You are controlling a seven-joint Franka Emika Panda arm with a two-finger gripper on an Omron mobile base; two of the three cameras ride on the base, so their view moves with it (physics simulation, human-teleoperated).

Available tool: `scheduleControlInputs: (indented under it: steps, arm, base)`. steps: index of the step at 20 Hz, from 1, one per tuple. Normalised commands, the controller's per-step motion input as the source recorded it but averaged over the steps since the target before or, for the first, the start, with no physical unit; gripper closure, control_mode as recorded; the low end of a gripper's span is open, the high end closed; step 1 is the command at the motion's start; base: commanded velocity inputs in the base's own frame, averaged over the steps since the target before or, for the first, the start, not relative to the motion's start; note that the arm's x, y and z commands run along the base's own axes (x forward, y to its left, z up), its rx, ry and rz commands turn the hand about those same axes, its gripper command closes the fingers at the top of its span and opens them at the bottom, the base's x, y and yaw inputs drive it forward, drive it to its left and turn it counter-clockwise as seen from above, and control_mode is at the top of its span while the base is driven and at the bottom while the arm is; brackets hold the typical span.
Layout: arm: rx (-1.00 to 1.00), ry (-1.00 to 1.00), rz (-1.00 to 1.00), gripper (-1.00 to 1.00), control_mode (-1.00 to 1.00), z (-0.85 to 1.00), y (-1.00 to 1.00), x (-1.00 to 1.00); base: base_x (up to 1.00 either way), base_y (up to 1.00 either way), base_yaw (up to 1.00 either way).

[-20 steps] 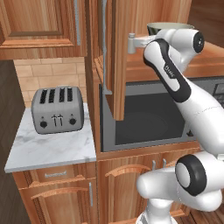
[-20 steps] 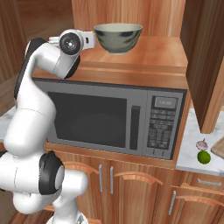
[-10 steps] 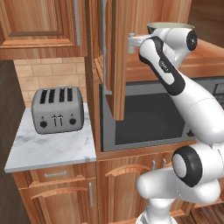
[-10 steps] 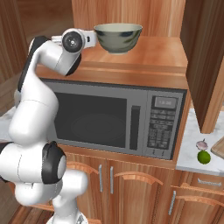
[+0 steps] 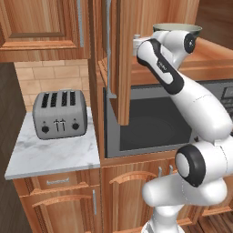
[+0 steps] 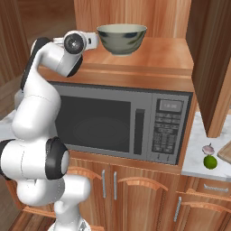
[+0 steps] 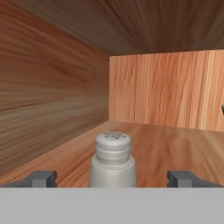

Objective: Open the cabinet. Place the bowl and condiment on the counter. Then place the lime and garlic on the cutting board.

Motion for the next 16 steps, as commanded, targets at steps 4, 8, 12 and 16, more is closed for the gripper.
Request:
scheduleControlInputs:
  steps: [4, 8, 12, 16]
  arm:
    - [0.0, 0.0, 0.0, -1.0, -1.0, -0.1, 0.0, 0.14]
    - [0.0, 0.0, 0.0, -1.0, -1.0, -0.1, 0.0, 0.11]
    - [0.0, 0.0, 0.0, -1.0, -1.0, -0.07, 0.05, 0.12]
    - [0.0, 0.0, 0.0, -1.0, -1.0, -0.07, 0.08, 0.13]
  base:
    - [0.0, 0.0, 0.0]
    - [0.0, 0.0, 0.0]
    - [0.0, 0.0, 0.0]
    - [0.0, 0.0, 0.0]
